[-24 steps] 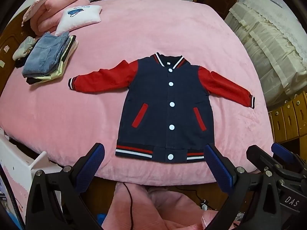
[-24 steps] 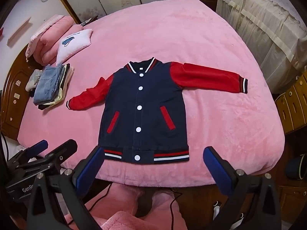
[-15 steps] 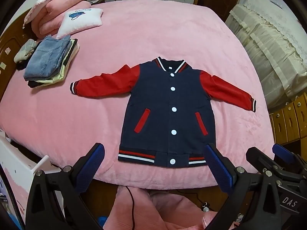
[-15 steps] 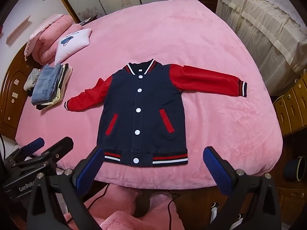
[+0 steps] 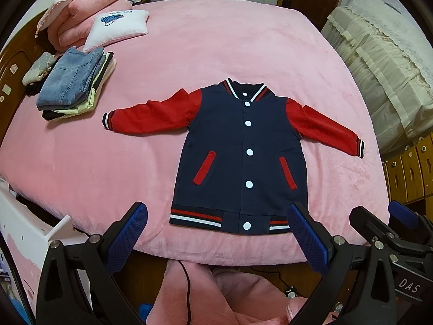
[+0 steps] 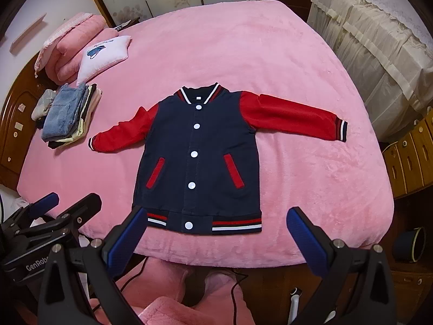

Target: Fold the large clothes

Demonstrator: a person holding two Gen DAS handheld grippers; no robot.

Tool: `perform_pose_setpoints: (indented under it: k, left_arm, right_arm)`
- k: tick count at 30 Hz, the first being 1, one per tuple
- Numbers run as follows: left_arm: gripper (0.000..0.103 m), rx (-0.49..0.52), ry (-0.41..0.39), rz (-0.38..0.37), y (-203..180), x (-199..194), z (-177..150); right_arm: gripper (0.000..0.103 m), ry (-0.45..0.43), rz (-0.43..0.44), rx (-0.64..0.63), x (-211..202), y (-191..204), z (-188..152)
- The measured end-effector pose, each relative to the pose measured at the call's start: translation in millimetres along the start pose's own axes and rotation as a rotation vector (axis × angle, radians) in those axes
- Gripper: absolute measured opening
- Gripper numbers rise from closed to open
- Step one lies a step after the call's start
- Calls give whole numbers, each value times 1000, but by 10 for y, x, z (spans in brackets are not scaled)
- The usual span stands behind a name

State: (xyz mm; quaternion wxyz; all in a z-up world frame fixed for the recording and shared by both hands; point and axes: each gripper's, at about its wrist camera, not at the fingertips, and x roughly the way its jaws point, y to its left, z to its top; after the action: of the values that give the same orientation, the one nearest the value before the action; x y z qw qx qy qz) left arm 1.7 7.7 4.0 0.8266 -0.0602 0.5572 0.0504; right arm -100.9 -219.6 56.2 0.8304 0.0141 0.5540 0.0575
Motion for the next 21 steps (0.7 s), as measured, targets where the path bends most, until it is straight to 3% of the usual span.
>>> perform_pose_setpoints:
  k: [21]
  left_arm:
    - [102, -9, 8, 2, 18, 6, -31]
  right_arm:
    - [103, 3, 4, -7, 5, 19, -17]
